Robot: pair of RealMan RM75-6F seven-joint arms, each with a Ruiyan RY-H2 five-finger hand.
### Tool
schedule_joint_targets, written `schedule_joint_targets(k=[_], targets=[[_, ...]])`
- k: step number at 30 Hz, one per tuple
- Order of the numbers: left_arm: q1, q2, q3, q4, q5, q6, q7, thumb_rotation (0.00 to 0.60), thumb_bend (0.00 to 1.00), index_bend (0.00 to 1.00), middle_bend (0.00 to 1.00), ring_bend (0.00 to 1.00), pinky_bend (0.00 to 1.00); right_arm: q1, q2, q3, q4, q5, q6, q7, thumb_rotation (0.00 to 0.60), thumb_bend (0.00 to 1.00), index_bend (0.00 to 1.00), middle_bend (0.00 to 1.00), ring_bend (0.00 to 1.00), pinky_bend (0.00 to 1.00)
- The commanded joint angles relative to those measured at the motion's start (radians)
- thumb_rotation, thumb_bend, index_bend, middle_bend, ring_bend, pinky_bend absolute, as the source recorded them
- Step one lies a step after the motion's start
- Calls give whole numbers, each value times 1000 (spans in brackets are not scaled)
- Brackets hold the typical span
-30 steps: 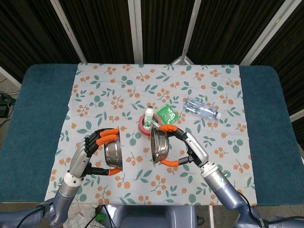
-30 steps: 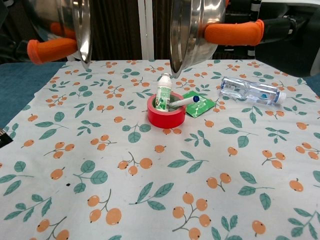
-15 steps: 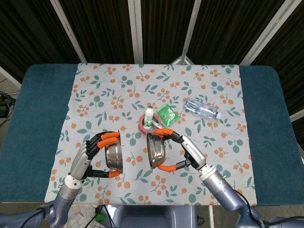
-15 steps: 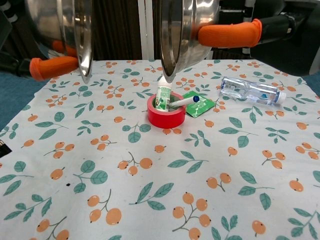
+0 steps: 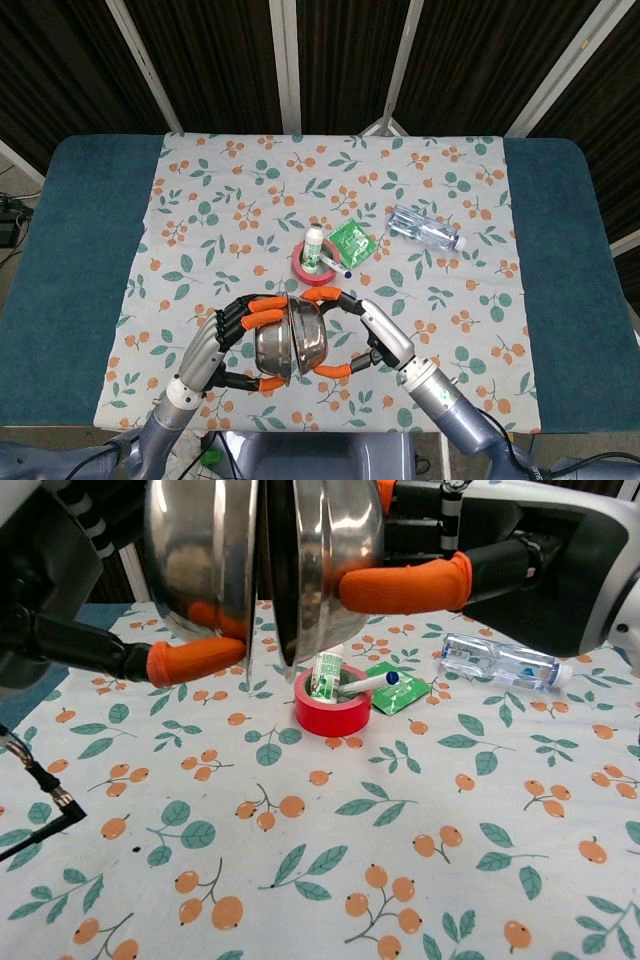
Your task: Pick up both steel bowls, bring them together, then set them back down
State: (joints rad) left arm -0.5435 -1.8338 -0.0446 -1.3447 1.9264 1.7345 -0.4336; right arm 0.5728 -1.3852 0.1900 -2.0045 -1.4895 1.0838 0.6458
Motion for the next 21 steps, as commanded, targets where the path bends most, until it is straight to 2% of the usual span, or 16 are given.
schedule_joint_targets(k=[1, 6, 13, 16, 21], targets=[[-32, -22, -38, 58, -27, -31, -24, 600, 0, 206, 212, 197, 380, 4, -6, -2, -14, -6, -1, -7, 600, 160, 586, 374, 497, 169], [-52, -57, -54, 126, -22, -25, -23, 600, 0, 206, 212, 197, 380, 5, -1, -11, -51, -27, 5, -13, 600, 162, 586, 374, 497, 169], [-60, -75, -40, 150, -13, -11, -38, 600, 0, 207, 212, 197, 380, -2, 26, -11, -73, -34, 21, -6, 600, 162, 586, 374, 497, 169], [-50, -50, -35, 119, -4, 18, -42, 600, 0, 207, 212, 197, 379, -12, 50, -5, -61, -28, 36, 5, 600, 162, 586, 374, 497, 169], [-22, 45, -32, 44, 17, 63, 29, 600, 0, 207, 213, 197, 376, -30, 99, 3, -13, -10, 57, 11, 600, 162, 586, 374, 497, 169]])
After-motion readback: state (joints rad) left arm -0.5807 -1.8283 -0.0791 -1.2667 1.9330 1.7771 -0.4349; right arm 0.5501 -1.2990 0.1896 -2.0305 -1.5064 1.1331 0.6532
